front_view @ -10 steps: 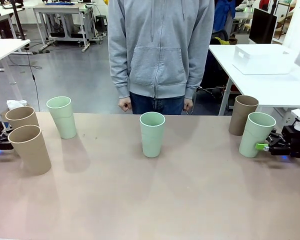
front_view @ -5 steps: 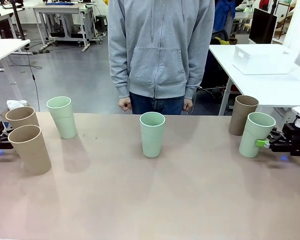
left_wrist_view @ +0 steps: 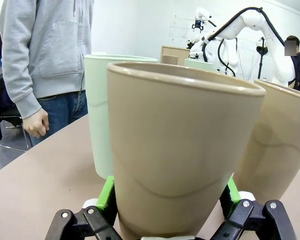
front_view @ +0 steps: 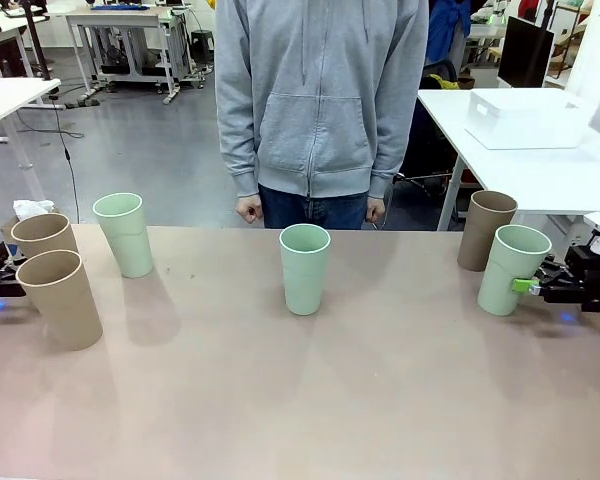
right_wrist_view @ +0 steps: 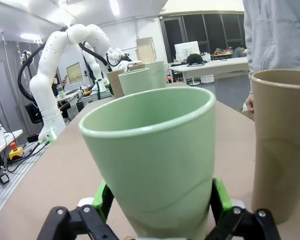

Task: Stack the cups and store them in the basket.
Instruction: Pick up two Reusable plastic cups , one in each hand.

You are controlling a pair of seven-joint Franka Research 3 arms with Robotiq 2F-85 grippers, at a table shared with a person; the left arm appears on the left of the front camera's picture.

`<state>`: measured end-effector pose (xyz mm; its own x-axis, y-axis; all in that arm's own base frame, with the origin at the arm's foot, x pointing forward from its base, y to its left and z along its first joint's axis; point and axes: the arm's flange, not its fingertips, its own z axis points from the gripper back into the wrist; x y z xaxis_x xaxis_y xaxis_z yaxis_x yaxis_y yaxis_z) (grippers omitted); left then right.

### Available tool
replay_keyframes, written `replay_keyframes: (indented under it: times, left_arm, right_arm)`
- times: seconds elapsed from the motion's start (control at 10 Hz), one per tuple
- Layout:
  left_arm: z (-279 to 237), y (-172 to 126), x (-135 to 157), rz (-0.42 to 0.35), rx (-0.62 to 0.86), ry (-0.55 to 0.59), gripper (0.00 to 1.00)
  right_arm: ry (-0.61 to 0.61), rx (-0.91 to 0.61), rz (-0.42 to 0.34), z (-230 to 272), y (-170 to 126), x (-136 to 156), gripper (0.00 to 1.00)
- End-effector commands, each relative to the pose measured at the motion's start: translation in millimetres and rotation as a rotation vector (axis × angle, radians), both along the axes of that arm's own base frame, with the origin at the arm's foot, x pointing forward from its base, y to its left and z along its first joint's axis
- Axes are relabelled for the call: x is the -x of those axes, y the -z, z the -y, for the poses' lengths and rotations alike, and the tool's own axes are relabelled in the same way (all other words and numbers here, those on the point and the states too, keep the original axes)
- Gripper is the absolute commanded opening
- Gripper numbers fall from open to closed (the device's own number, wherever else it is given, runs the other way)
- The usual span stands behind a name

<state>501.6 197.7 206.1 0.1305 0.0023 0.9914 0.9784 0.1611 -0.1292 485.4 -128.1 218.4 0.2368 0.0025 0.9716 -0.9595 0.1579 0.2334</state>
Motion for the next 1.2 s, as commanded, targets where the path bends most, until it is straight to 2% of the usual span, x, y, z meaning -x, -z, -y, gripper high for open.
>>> replay_keyframes:
  times: [0.0, 0.1, 0.2, 0.3, 0.4, 0.5, 0.6, 0.7, 0.8, 0.9, 1.1]
  left_arm:
    - [7.1, -3.6, -0.6, -0.009, 0.035, 0.001, 1.0]
    - [6.4, -4.3, -0.9, -0.011, 0.03, 0.009, 0.8]
    - [5.8, -4.8, -1.1, -0.008, 0.029, 0.014, 0.8]
    - [5.5, -5.3, -1.5, -0.008, 0.033, 0.015, 0.6]
    - [5.2, -5.4, -1.5, -0.008, 0.037, 0.019, 0.75]
    - [4.9, -5.4, -1.7, -0.007, 0.042, 0.016, 0.4]
    - [5.0, -5.8, -1.9, -0.004, 0.047, 0.011, 0.55]
    - [5.8, -5.9, -2.5, -0.007, 0.064, 0.003, 0.21]
    - [5.9, -6.8, -2.1, -0.039, 0.118, 0.006, 0.36]
    - [2.1, -2.7, 0.7, 0.0, 0.023, 0.013, 0.36]
    - [2.1, -2.7, 0.7, 0.0, 0.023, 0.013, 0.36]
  right_arm:
    - [0.017, -0.002, -0.018, -5.4, -5.8, 0.4, 0.93]
    - [0.02, -0.001, -0.025, -5.4, -5.7, -0.8, 0.8]
    - [0.018, -0.003, -0.023, -5.0, -5.3, -1.7, 0.74]
    - [0.013, 0.003, -0.023, -4.8, -5.1, -2.4, 0.61]
    - [0.012, 0.007, -0.021, -4.6, -4.4, -3.2, 0.73]
    - [0.015, 0.007, -0.018, -4.3, -3.2, -3.9, 0.41]
    - [0.011, 0.003, -0.01, -3.7, -2.0, -4.0, 0.54]
    - [-0.004, -0.003, -0.009, -3.3, 0.5, -4.9, 0.21]
    - [-0.071, 0.008, 0.013, -4.6, 2.1, -1.1, 0.43]
    - [-0.001, 0.0, 0.001, 0.3, -0.4, -0.8, 0.43]
    - [-0.001, 0.0, 0.001, 0.3, -0.4, -0.8, 0.43]
